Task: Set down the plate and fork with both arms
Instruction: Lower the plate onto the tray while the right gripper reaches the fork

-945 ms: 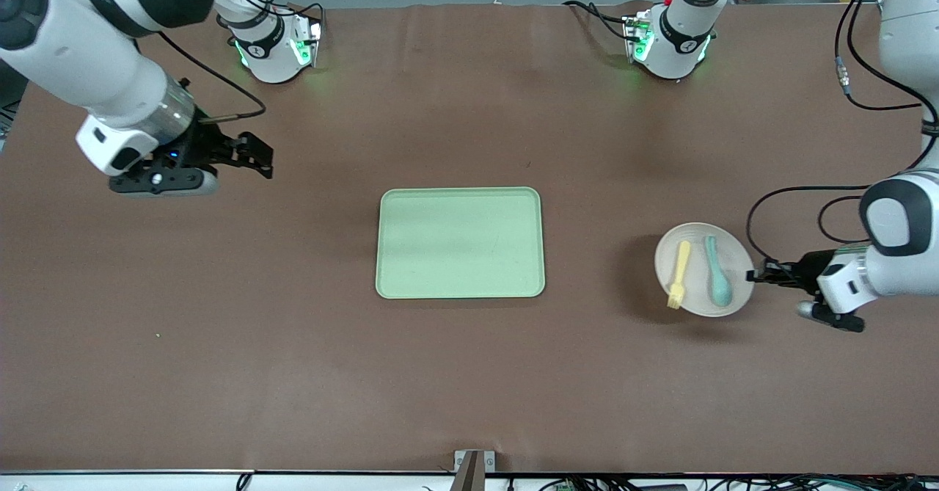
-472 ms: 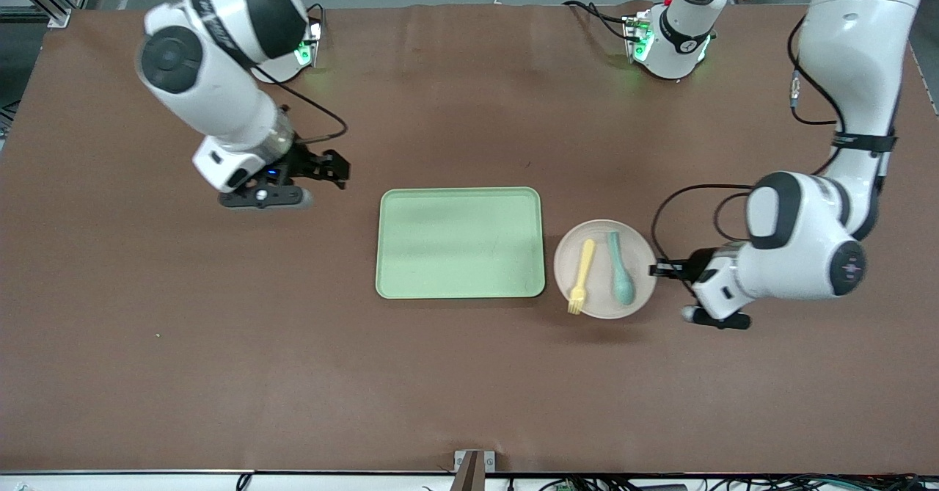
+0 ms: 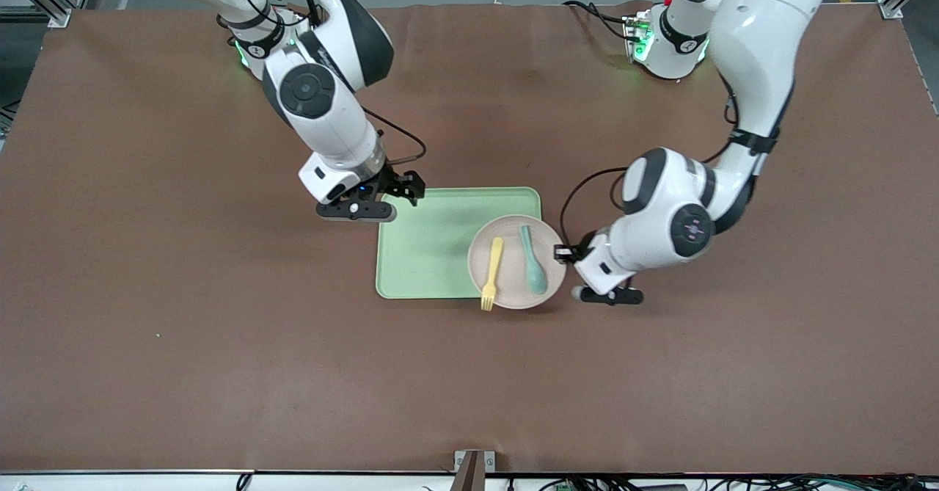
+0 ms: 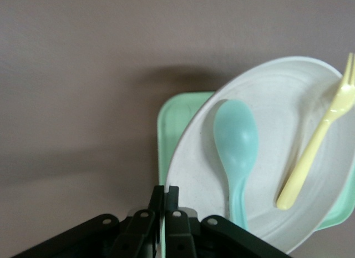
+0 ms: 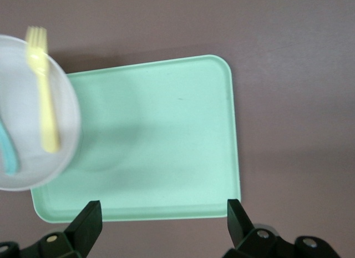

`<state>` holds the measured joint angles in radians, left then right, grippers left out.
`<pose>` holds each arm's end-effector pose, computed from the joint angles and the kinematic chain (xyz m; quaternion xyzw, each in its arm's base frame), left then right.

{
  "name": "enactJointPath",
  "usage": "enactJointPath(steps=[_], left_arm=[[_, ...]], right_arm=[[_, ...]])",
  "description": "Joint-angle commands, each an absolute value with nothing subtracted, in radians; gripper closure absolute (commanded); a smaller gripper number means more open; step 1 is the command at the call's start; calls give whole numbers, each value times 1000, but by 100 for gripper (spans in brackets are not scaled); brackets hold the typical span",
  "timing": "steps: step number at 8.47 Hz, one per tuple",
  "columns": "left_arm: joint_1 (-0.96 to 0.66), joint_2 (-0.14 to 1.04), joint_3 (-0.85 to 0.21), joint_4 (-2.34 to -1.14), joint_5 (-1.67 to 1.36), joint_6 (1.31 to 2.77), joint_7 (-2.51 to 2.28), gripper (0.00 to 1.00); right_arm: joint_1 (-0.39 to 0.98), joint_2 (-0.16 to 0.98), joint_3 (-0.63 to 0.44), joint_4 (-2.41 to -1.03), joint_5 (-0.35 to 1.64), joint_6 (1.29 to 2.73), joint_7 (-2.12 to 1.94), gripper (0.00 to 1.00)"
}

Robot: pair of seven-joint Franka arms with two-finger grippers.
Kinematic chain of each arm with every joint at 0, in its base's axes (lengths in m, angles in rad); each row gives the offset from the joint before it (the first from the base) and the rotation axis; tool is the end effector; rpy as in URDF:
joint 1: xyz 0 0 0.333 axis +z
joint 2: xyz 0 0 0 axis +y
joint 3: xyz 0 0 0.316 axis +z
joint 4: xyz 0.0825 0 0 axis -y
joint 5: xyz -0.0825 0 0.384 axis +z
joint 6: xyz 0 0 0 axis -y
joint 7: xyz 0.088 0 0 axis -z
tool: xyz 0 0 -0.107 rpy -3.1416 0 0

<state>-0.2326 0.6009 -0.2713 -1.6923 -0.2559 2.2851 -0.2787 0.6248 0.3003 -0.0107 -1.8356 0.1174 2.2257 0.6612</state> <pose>0.6009 -0.3152 0.2613 0.9851 -0.0050 -0.0636 0.1597 0.5192 0.3711 0.3760 -0.9963 0.0568 -0.0084 0.0641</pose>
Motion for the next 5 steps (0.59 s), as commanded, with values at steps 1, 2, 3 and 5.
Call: enactJointPath(steps=[1,2,3,5], left_arm=[[-226,580,-308,-1808,-271,2440,-287,100],[-225,575,-324,-1848,-275,2495,-287,100],[-225,577,-339,-1877,-278,2529,-287,100],[-224,590,-353,-1910,-278,2574,-281,100]], right_arm=[[650,345,-21,-1827,120,2287,718,1],[656,374,-21,-1822,118,2322,718,1],[669,399,-21,-1822,118,2368,735,1],[702,451,-23,-1807,117,2428,747,1]])
